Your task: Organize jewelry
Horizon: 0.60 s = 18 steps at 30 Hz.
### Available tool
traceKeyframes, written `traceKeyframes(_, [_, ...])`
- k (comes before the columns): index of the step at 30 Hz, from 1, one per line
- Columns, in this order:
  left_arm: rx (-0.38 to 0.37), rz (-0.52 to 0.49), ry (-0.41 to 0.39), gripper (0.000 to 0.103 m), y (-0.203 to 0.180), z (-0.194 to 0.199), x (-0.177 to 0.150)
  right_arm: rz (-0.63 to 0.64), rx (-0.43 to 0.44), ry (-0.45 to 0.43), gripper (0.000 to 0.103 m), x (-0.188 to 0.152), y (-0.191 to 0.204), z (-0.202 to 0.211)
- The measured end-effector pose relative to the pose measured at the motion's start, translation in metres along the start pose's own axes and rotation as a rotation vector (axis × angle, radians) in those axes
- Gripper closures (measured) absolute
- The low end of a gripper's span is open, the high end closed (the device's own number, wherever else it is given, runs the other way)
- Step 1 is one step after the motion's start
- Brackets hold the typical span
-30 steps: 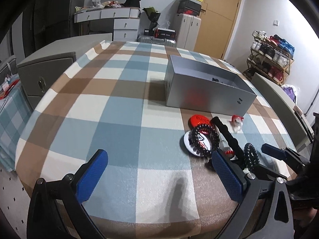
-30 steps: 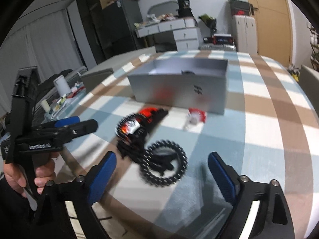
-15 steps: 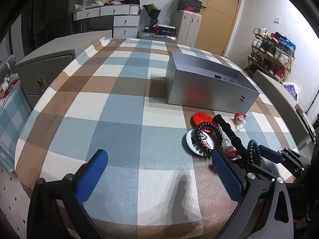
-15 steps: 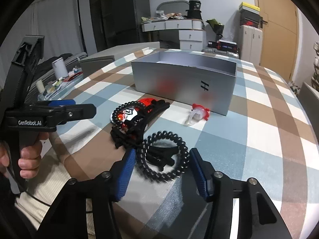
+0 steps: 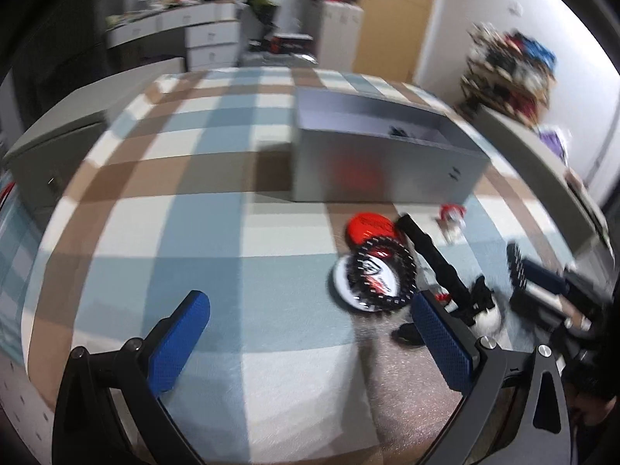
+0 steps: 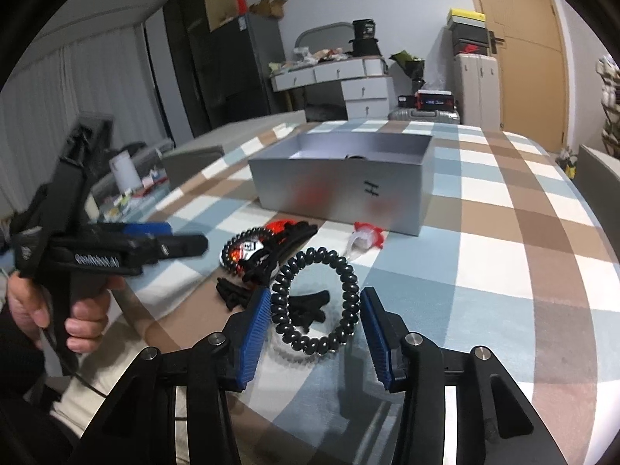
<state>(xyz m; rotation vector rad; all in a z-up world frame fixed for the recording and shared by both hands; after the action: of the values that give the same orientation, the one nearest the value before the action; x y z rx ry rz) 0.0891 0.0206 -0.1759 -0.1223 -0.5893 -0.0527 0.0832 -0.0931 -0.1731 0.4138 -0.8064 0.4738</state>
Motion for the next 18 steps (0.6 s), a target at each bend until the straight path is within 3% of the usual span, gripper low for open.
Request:
traceKeyframes(5, [0.054, -0.133, 0.033, 0.001, -0.009, -0.010, 0.008, -0.011, 0.001, -0.029, 0.057, 0.003, -0.003, 0.008])
traceKeyframes(9, [-0.030, -0.241, 0.098, 0.001, -0.020, -0.019, 0.008, -0.014, 0.008, -0.044, 0.057, 0.005, -0.003, 0.011])
traceKeyframes(18, [-0.077, -0.445, 0.163, 0.001, -0.034, -0.026, 0.017, -0.029, 0.016, -0.055, 0.057, 0.005, -0.007, 0.012])
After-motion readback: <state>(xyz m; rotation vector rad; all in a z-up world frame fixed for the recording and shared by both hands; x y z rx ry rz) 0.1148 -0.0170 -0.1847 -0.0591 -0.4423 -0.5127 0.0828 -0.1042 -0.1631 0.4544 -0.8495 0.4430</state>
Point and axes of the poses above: each gripper's, at about its wrist camera, not at the fingertips, and z roughly against the way its jaws point, y to its left, x to its top, the point moved 10 cm from there along -z, roughly the way its jaws point, and after that the axes turned 6 degrees about y, right-handed, at the moved point
